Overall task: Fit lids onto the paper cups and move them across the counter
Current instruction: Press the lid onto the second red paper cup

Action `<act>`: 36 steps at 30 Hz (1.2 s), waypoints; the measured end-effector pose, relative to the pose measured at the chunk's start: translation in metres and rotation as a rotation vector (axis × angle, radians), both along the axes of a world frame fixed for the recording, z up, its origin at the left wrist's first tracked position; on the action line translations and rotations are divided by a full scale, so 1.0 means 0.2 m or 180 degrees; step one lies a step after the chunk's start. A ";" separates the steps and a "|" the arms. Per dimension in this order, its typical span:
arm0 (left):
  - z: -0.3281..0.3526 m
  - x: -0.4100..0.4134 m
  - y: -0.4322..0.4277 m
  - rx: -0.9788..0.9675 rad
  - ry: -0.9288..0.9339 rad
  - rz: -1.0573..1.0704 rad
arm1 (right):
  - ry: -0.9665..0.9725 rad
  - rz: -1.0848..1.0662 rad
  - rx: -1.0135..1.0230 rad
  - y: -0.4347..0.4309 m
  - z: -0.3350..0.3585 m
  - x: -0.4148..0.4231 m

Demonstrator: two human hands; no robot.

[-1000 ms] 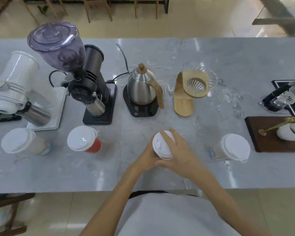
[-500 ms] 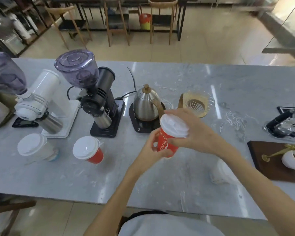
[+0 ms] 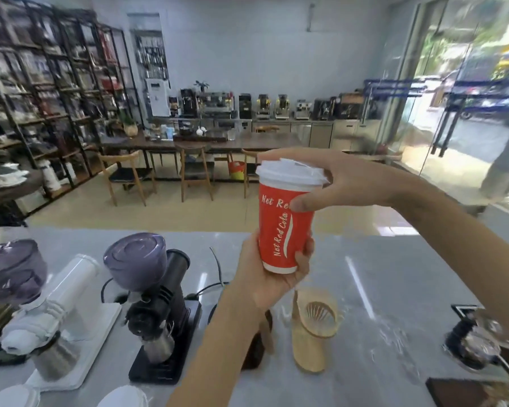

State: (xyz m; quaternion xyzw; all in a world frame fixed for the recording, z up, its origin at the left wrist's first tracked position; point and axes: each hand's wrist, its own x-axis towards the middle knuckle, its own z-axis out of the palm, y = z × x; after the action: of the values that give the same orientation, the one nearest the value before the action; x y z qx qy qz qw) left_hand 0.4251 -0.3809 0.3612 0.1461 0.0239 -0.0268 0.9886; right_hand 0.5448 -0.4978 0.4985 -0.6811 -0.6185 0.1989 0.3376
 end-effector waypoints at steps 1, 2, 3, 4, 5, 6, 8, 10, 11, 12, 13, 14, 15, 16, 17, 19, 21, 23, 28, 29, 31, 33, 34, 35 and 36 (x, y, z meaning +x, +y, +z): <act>0.07 0.02 0.00 0.0002 0.0013 0.0010 | -0.0038 -0.0005 0.0001 0.00 0.07 0.02; 0.13 0.04 0.00 -0.0006 0.0028 0.0026 | -0.0090 -0.0005 -0.0014 0.00 0.13 0.04; 0.18 0.06 -0.01 -0.0006 0.0037 0.0070 | -0.0159 0.0005 -0.0044 0.00 0.18 0.05; 0.23 0.07 -0.02 0.0009 0.0038 0.0135 | -0.0222 0.0012 -0.0093 0.00 0.23 0.07; 0.27 0.09 -0.03 0.0037 0.0026 0.0202 | -0.0256 0.0004 -0.0150 0.00 0.28 0.08; 0.31 0.10 -0.04 0.0071 0.0013 0.0270 | -0.0286 -0.0012 -0.0207 0.00 0.32 0.09; 0.36 0.13 -0.06 0.0097 0.0022 0.0481 | -0.0448 -0.0049 -0.0323 -0.01 0.40 0.09; 0.41 0.17 -0.09 0.0103 0.0052 0.0908 | -0.0862 -0.0171 -0.0244 0.00 0.48 0.08; 0.43 0.19 -0.10 0.0127 0.0076 0.1217 | -0.1060 -0.0238 -0.0121 0.00 0.52 0.08; 0.45 0.21 -0.11 0.0162 0.0105 0.1574 | -0.1170 -0.0300 0.0002 0.00 0.55 0.07; 0.48 0.24 -0.12 0.0194 0.0122 0.1951 | -0.1200 -0.0365 0.0102 0.01 0.57 0.05; 0.50 0.27 -0.13 0.0244 0.0135 0.2330 | -0.1196 -0.0442 0.0162 0.02 0.58 0.03; 0.52 0.29 -0.14 0.0327 0.0141 0.2695 | -0.1207 -0.0551 0.0203 0.03 0.59 0.01; 0.54 0.30 -0.15 0.0439 0.0129 0.3023 | -0.1259 -0.0697 0.0259 0.05 0.59 0.00; 0.56 0.32 -0.17 0.0559 0.0093 0.3289 | -0.1326 -0.0841 0.0348 0.07 0.59 -0.02; 0.57 0.33 -0.20 0.0782 0.0011 0.3636 | -0.1381 -0.1039 0.0641 0.10 0.58 -0.05; 0.58 0.33 -0.23 0.0914 -0.0021 0.3752 | -0.1297 -0.1148 0.0898 0.11 0.58 -0.06; 0.59 0.32 -0.24 0.0856 -0.0070 0.3584 | -0.1178 -0.1211 0.1015 0.10 0.58 -0.06; 0.60 0.27 -0.18 0.0826 -0.0110 0.2653 | -0.1052 -0.1220 0.1169 0.06 0.55 -0.04; 0.60 0.26 -0.17 0.0811 -0.0099 0.2385 | -0.0988 -0.1203 0.1203 0.05 0.54 -0.04; 0.60 0.24 -0.15 0.0632 -0.0090 0.1791 | -0.0891 -0.1143 0.1233 0.02 0.53 -0.03; 0.59 0.21 -0.13 0.0276 -0.0209 0.1005 | -0.0857 -0.1034 0.1195 -0.01 0.52 -0.02; 0.58 0.20 -0.12 0.0096 -0.0296 0.0577 | -0.0806 -0.0950 0.1151 -0.03 0.52 -0.02; 0.58 0.19 -0.11 -0.0021 -0.0371 0.0204 | -0.0725 -0.0848 0.1104 -0.04 0.51 -0.01; 0.57 0.18 -0.10 -0.0062 -0.0420 -0.0056 | -0.0629 -0.0746 0.1070 -0.06 0.51 -0.01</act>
State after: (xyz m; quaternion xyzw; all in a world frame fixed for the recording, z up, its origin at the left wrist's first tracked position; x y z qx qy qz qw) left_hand 0.4614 -0.4010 0.4749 0.1382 -0.0429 -0.0259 0.9891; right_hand 0.5437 -0.5094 0.5995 -0.6986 -0.5897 -0.0152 0.4049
